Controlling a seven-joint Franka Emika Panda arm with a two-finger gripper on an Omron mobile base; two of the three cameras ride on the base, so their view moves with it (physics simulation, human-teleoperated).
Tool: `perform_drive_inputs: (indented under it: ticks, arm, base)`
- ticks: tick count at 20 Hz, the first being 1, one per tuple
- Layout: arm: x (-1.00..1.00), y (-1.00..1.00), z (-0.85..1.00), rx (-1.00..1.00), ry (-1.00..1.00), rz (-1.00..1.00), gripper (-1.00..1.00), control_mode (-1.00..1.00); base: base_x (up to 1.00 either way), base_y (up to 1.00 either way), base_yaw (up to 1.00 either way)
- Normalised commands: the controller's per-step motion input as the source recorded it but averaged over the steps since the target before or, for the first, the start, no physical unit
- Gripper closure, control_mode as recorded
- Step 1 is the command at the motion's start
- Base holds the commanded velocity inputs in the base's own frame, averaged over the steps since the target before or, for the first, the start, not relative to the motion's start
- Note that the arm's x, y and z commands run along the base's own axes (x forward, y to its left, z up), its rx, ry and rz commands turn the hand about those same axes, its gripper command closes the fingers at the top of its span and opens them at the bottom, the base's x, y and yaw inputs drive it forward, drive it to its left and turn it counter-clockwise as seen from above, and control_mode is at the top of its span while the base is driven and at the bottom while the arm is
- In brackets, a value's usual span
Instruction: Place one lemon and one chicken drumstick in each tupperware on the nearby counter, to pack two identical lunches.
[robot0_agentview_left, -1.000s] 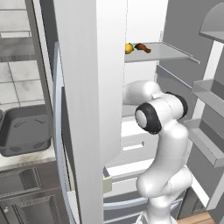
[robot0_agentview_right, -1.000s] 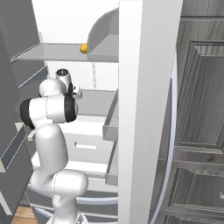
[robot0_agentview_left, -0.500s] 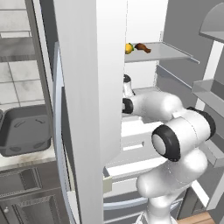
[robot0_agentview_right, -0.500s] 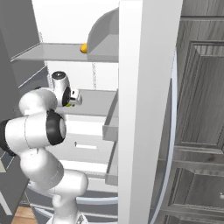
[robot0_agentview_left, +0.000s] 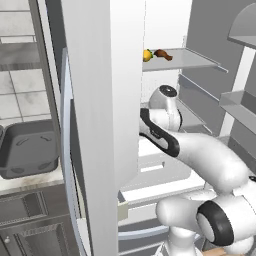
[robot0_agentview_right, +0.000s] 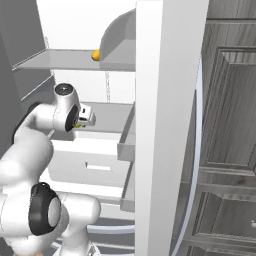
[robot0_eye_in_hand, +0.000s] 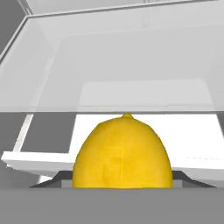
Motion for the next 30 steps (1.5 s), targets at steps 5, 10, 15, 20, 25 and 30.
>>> perform_drive_inputs:
  ticks: [5,10,15,20,25,30]
  arm:
    - [-0.87,-0.32,0.54,-0.02,-0.01,-0.02,1.00,-1.00]
    - [-0.69,-0.21,0.61,-0.04,-0.05,-0.02,1.00,-1.00]
    - [-0.54,-0.08,0.33,-0.04,-0.08,-0.02,1.00,-1.00]
    - [-0.15,-0.05,0.03,0.00,0.00,0.00,1.00,1.00]
    - [0.00,0.00,0.00,0.00,0.00,0.00,1.00,1.00]
    - [0.00,0.00,0.00,0.00,0.00,0.00,1.00,1.00]
  base:
    - [0.00,0.00,0.00]
    - [0.00,0.00,0.00]
    - [0.00,0.00,0.00]
    - [-0.77,-0.28,0.00]
    - [-1.00,-0.31,0.00]
    - [-0.90,0.04,0.00]
